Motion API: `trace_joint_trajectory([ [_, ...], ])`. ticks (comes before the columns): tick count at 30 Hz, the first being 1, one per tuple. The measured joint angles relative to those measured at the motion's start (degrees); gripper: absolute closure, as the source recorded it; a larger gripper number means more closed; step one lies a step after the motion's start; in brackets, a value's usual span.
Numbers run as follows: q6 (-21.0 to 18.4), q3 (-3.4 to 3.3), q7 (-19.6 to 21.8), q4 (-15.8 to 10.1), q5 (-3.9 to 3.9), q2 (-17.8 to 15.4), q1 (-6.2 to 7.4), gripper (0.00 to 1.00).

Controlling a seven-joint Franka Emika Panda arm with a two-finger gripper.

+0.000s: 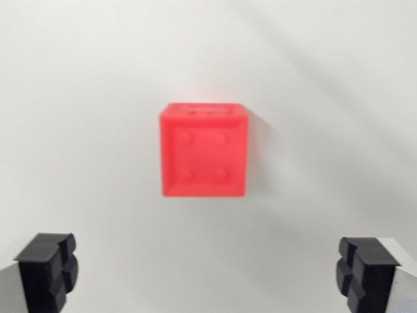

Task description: Destack cube

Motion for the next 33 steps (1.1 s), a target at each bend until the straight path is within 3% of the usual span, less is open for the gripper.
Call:
trace_joint_trajectory([
  [12, -8.1, -0.13, 1.9, 1.5, -2.6, -6.8, -0.03, 0.0],
  [25, -15.5, -0.13, 3.0, 4.1, -3.98, -11.8, -0.04, 0.0],
  [33, -19.2, -0.09, 3.3, 5.8, -4.38, -13.8, -0.04, 0.0],
])
